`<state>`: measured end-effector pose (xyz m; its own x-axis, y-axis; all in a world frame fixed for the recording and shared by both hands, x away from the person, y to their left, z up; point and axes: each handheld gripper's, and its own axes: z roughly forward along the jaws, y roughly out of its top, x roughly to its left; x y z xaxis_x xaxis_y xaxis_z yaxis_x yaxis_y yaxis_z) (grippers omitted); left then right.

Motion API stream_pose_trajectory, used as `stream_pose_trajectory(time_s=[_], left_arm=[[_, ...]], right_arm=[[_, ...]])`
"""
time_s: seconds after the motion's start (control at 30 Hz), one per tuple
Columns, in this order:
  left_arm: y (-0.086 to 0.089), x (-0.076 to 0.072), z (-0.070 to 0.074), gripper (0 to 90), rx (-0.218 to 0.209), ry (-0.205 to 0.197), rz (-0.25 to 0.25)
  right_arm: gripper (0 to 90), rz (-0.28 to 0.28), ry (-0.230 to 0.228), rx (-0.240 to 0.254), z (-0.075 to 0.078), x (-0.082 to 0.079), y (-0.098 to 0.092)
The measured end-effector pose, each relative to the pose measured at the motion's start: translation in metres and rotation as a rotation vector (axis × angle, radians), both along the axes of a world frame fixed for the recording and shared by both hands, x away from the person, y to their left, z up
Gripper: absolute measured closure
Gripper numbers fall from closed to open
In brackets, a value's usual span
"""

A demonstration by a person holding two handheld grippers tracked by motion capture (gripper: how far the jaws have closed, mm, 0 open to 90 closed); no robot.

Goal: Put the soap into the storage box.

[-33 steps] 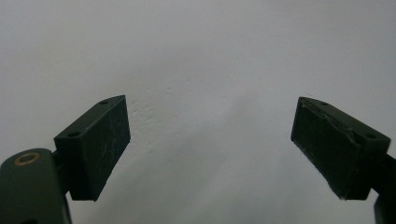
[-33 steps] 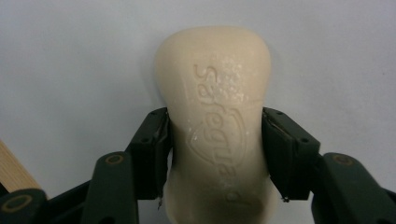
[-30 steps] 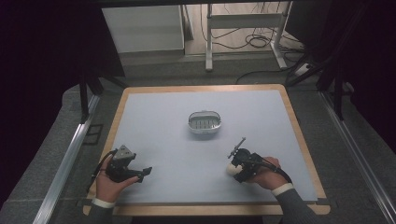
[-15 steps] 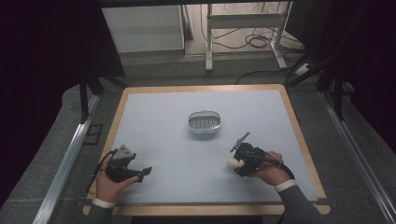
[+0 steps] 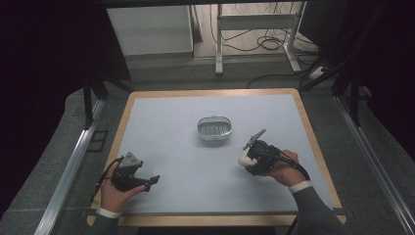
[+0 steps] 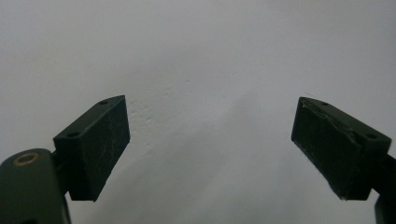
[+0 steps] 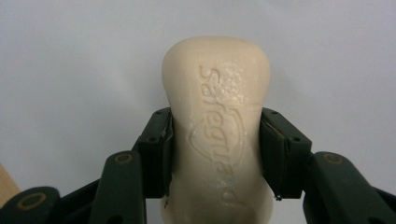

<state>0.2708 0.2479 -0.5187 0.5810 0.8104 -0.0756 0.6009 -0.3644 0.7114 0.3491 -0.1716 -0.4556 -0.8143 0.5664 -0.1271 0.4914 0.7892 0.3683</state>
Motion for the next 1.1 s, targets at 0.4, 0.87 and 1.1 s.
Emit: stream_pose_trajectory(time_s=[0.4, 0.87, 1.1], left_arm=[[0.0, 0.0, 0.0, 12.0, 0.004, 0.001, -0.001], [0.0, 0.0, 0.0, 12.1, 0.004, -0.002, -0.003], [0.0, 0.0, 0.0, 12.1, 0.001, -0.002, -0.001]], right_arm=[[49.2, -0.004, -0.016, 0.039, 0.005, 0.013, 0.003], [49.2, 0.002, -0.013, 0.066, 0.008, 0.027, 0.009], [49.3, 0.001, -0.045, 0.077, 0.014, 0.033, 0.009]])
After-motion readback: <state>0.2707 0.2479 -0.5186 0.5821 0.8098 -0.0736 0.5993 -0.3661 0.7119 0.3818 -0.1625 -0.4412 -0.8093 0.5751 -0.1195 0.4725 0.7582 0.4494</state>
